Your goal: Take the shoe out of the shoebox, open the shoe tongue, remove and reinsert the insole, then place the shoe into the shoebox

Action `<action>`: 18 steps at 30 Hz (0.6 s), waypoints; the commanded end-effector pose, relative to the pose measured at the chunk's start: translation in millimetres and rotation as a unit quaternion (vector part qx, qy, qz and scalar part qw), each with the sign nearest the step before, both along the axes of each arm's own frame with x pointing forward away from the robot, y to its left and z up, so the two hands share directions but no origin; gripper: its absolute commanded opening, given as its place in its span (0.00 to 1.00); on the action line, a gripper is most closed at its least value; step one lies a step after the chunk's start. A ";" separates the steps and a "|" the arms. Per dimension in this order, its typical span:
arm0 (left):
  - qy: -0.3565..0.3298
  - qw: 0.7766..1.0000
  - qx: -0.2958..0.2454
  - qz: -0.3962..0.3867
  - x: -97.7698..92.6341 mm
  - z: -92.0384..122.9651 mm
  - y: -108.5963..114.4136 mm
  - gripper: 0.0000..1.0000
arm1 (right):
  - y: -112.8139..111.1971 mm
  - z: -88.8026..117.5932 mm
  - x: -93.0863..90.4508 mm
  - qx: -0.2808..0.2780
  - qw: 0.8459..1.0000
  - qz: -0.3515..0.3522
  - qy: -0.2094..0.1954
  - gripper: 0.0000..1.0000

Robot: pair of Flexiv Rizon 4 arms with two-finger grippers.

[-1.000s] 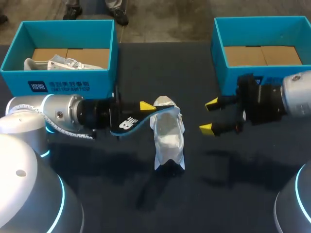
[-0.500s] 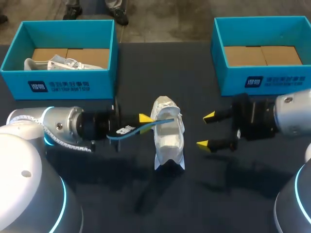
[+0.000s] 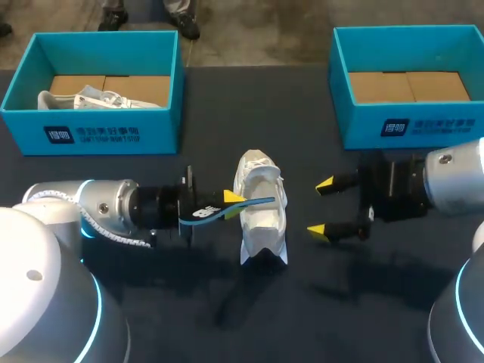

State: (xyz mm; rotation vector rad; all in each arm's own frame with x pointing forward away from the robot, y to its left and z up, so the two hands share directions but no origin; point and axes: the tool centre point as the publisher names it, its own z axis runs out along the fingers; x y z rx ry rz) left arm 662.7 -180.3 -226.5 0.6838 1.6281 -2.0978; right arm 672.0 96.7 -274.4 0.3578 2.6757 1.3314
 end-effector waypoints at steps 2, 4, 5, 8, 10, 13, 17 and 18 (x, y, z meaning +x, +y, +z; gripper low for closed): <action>-0.002 1.000 0.003 0.005 3.3 -5.3 1.7 0.00 | 13.9 -10.3 32.0 -0.082 0.994 0.073 -0.010 1.00; -0.001 1.000 0.009 0.009 4.1 -7.8 2.6 0.00 | 14.9 -12.2 39.6 -0.088 0.992 0.092 -0.018 1.00; -0.001 1.000 0.009 0.009 4.5 -9.1 2.7 0.00 | 16.1 -13.0 43.0 -0.094 0.990 0.101 -0.019 1.00; -0.004 1.000 0.020 0.011 5.7 -13.5 2.3 0.00 | 19.8 -15.9 52.6 -0.109 0.985 0.129 -0.026 1.00; -0.003 1.000 0.022 0.011 5.8 -14.5 1.9 0.00 | 22.4 -19.2 59.0 -0.121 0.982 0.139 -0.025 1.00; -0.001 1.000 0.023 0.015 7.3 -16.5 1.5 0.00 | 26.7 -22.6 66.1 -0.125 0.981 0.144 -0.025 1.00; 0.002 0.999 0.029 0.021 10.8 -22.6 0.1 0.00 | 30.6 -26.2 70.0 -0.131 0.981 0.137 -0.028 1.00; 0.002 0.999 0.032 0.024 12.2 -24.0 -0.5 0.00 | 30.9 -28.0 71.1 -0.134 0.982 0.132 -0.027 1.00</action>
